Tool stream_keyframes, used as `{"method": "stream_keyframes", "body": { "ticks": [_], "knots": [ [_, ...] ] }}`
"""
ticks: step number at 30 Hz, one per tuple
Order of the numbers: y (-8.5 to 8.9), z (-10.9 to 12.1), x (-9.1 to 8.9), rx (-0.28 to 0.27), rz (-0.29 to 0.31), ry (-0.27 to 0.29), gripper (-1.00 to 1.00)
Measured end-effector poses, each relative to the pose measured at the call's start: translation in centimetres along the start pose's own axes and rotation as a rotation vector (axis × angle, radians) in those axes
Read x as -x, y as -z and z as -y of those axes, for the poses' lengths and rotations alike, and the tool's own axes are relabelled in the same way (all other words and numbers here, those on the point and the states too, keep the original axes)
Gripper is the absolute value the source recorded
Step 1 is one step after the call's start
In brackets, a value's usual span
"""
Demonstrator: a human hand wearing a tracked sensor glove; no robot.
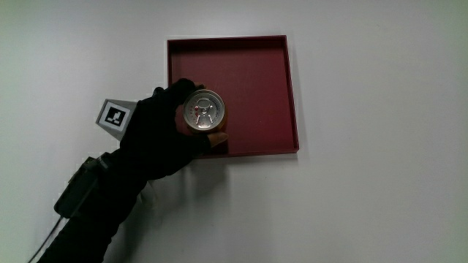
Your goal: Place red bull into plate
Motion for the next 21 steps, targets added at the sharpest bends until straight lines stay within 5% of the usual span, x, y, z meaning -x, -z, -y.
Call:
{"method": "stream_keyframes", "body": {
  "ticks": [9,21],
  "knots": [
    [0.9,-0.2,2.2,0.004,0.009,-0.102,0.0],
    [1.3,-0.6,4.1,0.002,0.056,-0.143,0.0]
  ]
}}
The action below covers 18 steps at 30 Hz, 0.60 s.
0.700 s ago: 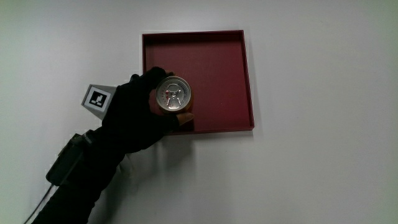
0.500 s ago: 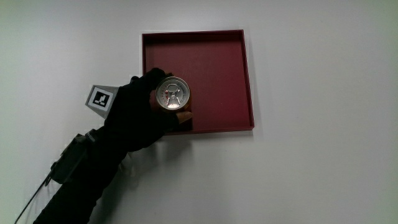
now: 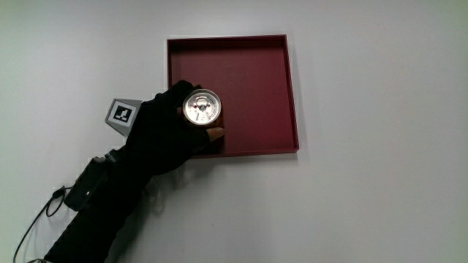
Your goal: Place red bull into plate
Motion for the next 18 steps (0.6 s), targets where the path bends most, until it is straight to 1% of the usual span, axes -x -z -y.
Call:
{"method": "stream_keyframes", "body": {
  "ticks": [1,2,3,4,5,6,9,10,12,14,15,16,17,18],
  "knots": [
    [0.06,-0.03,-0.05,0.003,0.022,0.009,0.0],
    [0.02,0.0,-0.18,0.003,0.017,0.0,0.0],
    [0.04,-0.1,-0.03,0.01,0.021,0.014,0.0],
    [0.04,-0.12,-0.04,0.016,0.011,-0.006,0.0],
    [0.08,-0.11,-0.12,0.016,0.019,-0.015,0.0],
    [0.12,-0.14,-0.17,0.023,0.04,-0.004,0.0],
    [0.16,-0.15,0.02,0.019,0.027,-0.004,0.0],
    [0.18,-0.11,-0.1,0.023,0.038,-0.01,-0.04],
    [0.16,-0.13,0.11,0.023,0.023,-0.007,-0.11],
    [0.16,-0.12,0.07,0.028,0.022,-0.027,-0.19],
    [0.22,-0.17,-0.02,0.034,0.055,-0.003,-0.22],
    [0.19,-0.2,0.06,0.041,0.039,-0.018,-0.26],
    [0.22,-0.21,0.04,0.051,0.056,-0.022,-0.3],
    [0.23,-0.22,0.07,0.057,0.059,-0.024,-0.33]
  ]
}}
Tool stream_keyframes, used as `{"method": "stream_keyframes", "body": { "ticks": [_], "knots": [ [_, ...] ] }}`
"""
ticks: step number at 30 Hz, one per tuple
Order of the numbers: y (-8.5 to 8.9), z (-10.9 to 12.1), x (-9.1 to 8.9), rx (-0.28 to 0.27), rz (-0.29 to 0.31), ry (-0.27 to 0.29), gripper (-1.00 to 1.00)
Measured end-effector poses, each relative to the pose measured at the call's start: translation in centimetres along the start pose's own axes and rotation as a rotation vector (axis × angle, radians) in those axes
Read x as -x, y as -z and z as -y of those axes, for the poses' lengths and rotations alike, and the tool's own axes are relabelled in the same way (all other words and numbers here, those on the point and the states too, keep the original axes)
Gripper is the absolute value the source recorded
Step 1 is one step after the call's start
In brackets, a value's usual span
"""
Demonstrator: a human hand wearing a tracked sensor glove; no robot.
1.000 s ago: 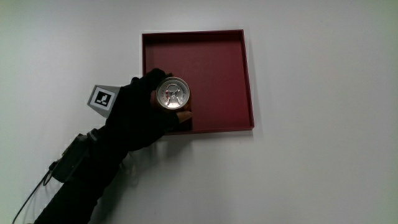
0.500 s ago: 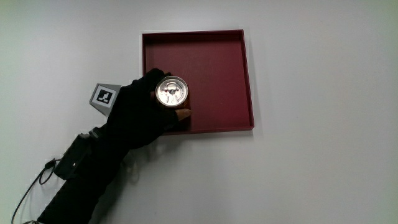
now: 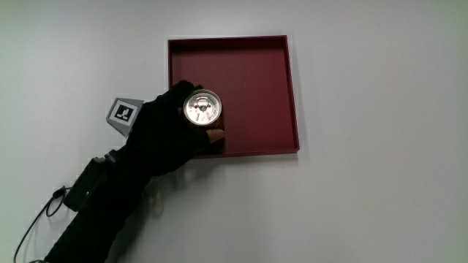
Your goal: Place red bull into plate
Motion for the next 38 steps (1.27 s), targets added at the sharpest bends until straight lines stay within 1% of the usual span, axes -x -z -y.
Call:
{"method": "stream_keyframes", "body": {
  "ticks": [1,2,3,4,6,7,8,9,10,11,12,13,14,16,17,18,22,24,27,28,29,30,31,32,33,34,35,38],
  "knots": [
    [0.0,-0.1,0.2,-0.004,0.004,0.017,-0.37],
    [0.0,0.0,0.1,-0.003,0.011,0.018,-0.41],
    [0.0,0.0,0.1,-0.005,-0.002,0.006,-0.44],
    [0.0,0.0,0.2,-0.002,0.014,0.022,-0.48],
    [-0.1,0.2,0.0,0.003,0.017,0.001,-0.56],
    [-0.2,0.3,-0.1,0.011,0.049,0.013,-0.59],
    [-0.4,0.4,-0.2,0.021,0.043,0.014,-0.63],
    [-0.6,0.5,-0.3,0.032,0.053,0.009,-0.67],
    [-0.8,0.7,-0.7,0.044,0.075,-0.005,-0.7],
    [-1.0,0.9,-0.8,0.057,0.111,0.014,-0.74],
    [-1.4,1.0,-0.8,0.058,0.091,0.02,-0.78],
    [-1.8,1.3,-1.2,0.072,0.079,-0.006,-0.81],
    [-2.0,1.5,-1.6,0.085,0.129,0.028,-0.85],
    [-2.8,2.1,-2.3,0.104,0.084,0.018,-0.93],
    [-3.1,2.4,-2.7,0.108,0.082,0.03,-0.96],
    [-3.5,2.7,-3.0,0.113,0.069,0.028,-1.0],
    [-4.9,4.3,-2.8,0.108,-0.032,0.026,-1.0],
    [-5.4,5.0,-3.0,0.114,-0.004,0.053,-1.0],
    [-6.3,6.1,-2.9,0.096,-0.033,0.092,-1.0],
    [-6.4,6.5,-3.4,0.092,-0.004,0.08,-1.0],
    [-6.7,6.8,-3.1,0.091,-0.025,0.111,-1.0],
    [-6.7,7.2,-4.0,0.088,0.017,0.099,-1.0],
    [-6.9,7.4,-4.2,0.086,0.039,0.097,-1.0],
    [-7.1,7.6,-4.4,0.086,0.039,0.122,-1.0],
    [-7.3,7.8,-4.6,0.078,0.026,0.12,-1.0],
    [-7.5,7.9,-4.6,0.077,0.015,0.142,-1.0],
    [-7.6,8.1,-4.5,0.076,0.0,0.14,-1.0],
    [-7.7,8.4,-4.9,0.077,0.001,0.143,-1.0]
  ]
}}
